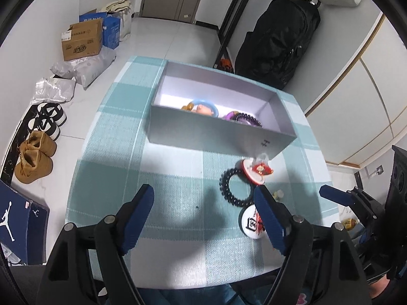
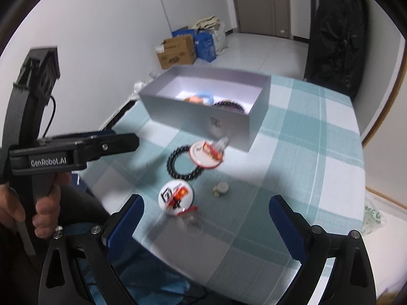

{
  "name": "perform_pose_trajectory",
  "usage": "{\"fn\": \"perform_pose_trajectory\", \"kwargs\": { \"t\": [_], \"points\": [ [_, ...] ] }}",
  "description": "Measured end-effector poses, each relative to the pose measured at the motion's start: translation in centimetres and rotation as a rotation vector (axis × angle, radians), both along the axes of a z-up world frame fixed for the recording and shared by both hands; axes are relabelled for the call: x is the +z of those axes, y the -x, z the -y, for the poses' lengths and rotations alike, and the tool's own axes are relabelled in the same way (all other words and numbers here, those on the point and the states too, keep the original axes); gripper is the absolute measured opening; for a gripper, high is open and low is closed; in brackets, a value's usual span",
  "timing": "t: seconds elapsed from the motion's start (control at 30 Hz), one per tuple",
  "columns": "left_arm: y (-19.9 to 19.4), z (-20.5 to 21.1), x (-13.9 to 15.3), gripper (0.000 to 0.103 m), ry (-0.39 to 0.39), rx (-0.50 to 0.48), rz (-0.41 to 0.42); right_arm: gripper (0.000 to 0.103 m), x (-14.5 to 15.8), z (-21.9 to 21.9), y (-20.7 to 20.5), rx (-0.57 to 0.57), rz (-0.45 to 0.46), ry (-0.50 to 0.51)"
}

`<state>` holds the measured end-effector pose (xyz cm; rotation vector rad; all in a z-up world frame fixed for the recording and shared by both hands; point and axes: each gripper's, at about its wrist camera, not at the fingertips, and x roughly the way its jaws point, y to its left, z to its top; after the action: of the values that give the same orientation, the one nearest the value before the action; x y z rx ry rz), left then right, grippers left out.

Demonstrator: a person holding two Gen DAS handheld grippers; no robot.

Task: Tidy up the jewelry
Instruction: 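Withdraw both tools from the box back over the remaining items, then grasp the red ring pacifier item with the right tool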

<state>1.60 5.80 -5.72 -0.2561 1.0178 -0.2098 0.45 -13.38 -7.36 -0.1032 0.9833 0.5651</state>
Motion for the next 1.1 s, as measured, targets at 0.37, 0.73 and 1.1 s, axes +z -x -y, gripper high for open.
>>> {"fn": "perform_pose_trajectory", "kwargs": {
  "t": [0.37,0.73,1.1],
  "points": [
    [0.9,0.2,-0.6,0.077,-0.047,-0.016,-0.004,0.079,-1.9,-1.3,0.9,0.067,-0.052,0.058],
    [1.2,0.0,-1.3,0.077,-0.068,-0.019,-0.025,0.046,-2.6,-2.3,1.4,0.108,-0.064,0.095],
    [1.3,-0.1,-1.6,0.077,-0.076,-0.016,-0.033,0.018,-2.7,-2.4,1.4,0.108,-0.061,0.115]
  ]
}}
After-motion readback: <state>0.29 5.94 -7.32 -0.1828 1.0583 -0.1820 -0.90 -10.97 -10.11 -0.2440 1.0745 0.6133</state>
